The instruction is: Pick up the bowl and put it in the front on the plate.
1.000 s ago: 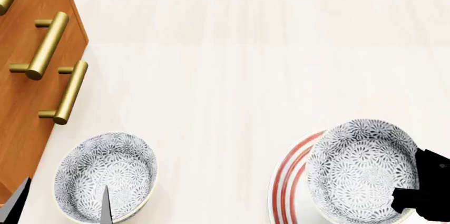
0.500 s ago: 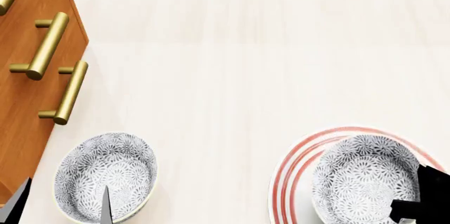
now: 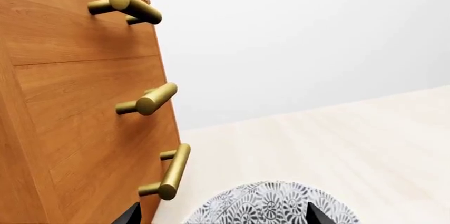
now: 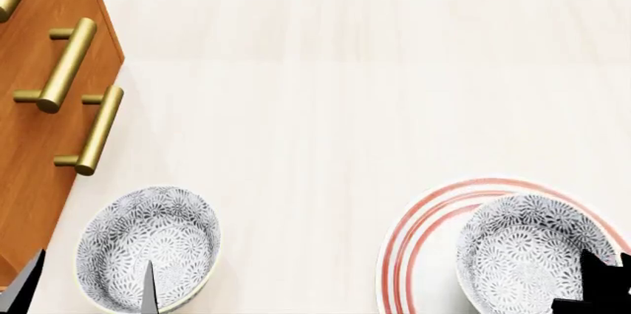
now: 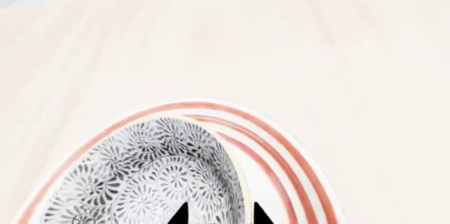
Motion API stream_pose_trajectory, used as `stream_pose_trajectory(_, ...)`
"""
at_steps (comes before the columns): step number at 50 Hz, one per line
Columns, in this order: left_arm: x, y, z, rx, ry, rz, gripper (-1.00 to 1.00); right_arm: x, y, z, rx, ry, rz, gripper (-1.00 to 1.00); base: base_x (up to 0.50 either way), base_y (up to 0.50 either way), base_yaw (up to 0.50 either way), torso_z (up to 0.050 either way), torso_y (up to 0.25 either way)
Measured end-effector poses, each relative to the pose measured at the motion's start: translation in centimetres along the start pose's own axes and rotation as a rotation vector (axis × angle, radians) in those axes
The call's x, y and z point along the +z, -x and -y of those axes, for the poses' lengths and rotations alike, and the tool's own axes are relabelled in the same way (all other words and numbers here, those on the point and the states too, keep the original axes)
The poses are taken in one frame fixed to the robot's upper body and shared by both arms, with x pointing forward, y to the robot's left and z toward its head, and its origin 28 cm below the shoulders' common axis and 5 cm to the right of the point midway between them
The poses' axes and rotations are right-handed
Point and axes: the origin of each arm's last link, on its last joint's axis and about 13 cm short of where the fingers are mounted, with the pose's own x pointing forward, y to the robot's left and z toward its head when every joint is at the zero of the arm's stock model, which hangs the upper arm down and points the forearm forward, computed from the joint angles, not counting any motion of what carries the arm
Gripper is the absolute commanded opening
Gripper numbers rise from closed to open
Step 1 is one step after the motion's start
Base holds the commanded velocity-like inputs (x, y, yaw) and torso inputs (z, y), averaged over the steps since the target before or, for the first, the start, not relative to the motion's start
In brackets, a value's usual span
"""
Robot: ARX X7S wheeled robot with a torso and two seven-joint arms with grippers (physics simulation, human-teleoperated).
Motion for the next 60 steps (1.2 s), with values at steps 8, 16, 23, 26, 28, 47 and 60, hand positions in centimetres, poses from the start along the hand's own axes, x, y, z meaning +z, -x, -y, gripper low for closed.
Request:
stream_pose_trajectory(8, 0.0, 0.0, 0.0, 0.002, 0.001, -0.002, 1.0, 0.6, 0.2, -0.1, 0.023, 0.002, 0.019, 1.0, 0.0, 0.0, 0.0, 0.0, 0.0)
stream_pose_trajectory(16, -0.1, 0.0, 0.0, 0.004, 0.001, -0.005, 1.0, 1.9, 0.6, 0.0, 0.019, 0.002, 0.066, 1.0, 0.0, 0.0, 0.0, 0.0, 0.0)
stream_pose_trajectory(23, 0.0, 0.0, 0.0, 0.004, 0.0, -0.004, 1.0, 3.2, 1.3, 0.5, -0.007, 0.003, 0.117, 1.0, 0.0, 0.0, 0.0, 0.0, -0.001)
stream_pose_trajectory(26, 0.0, 0.0, 0.0, 0.003, 0.0, -0.004, 1.0, 3.7, 1.6, 0.7, -0.022, 0.005, 0.137, 1.0, 0.0, 0.0, 0.0, 0.0, 0.0)
stream_pose_trajectory(28, 0.0, 0.0, 0.0, 0.003, -0.001, -0.004, 1.0, 4.1, 1.9, 0.9, -0.032, 0.006, 0.153, 1.0, 0.0, 0.0, 0.0, 0.0, 0.0)
stream_pose_trajectory(47, 0.9, -0.3, -0.4, 0.019, -0.005, 0.027, 1.0, 6.6, 4.0, -0.1, 0.05, -0.022, 0.435, 1.0, 0.0, 0.0, 0.0, 0.0, 0.0)
stream_pose_trajectory(60, 3.3, -1.4, -1.6, 0.085, -0.022, 0.123, 1.0, 4.8, 3.8, -3.2, 0.172, -0.079, 0.72, 1.0, 0.0, 0.0, 0.0, 0.0, -0.001)
